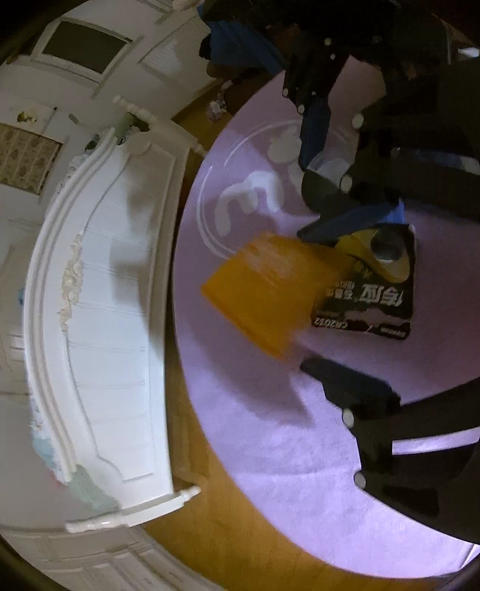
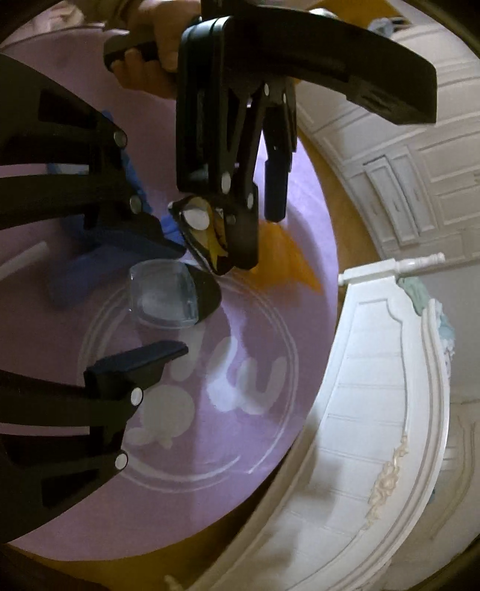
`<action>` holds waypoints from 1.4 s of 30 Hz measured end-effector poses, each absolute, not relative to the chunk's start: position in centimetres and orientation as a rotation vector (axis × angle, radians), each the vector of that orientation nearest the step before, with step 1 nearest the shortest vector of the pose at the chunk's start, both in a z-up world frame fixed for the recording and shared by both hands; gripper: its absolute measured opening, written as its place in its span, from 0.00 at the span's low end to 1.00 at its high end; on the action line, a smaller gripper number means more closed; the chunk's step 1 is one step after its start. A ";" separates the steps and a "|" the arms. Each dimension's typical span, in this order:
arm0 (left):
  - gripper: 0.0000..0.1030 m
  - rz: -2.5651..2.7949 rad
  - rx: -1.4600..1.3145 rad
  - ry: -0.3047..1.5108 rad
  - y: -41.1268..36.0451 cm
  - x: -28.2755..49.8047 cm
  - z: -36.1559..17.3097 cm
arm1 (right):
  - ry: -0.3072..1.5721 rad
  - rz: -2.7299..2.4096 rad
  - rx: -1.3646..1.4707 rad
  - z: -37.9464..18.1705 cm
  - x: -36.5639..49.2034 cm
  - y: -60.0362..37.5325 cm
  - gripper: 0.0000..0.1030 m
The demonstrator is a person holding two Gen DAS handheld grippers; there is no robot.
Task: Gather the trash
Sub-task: 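Grasp orange bag with left tool while right tool grasps clear cup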
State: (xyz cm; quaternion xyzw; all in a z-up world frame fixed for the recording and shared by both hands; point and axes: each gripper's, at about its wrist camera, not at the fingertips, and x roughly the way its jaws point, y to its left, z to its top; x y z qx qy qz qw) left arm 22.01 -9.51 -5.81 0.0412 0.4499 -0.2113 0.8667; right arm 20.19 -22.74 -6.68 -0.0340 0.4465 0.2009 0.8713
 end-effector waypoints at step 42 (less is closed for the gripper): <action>0.53 -0.424 0.036 0.869 -8.2 19.7 -2.9 | 0.839 0.443 0.471 -7.5 18.1 -31.5 0.39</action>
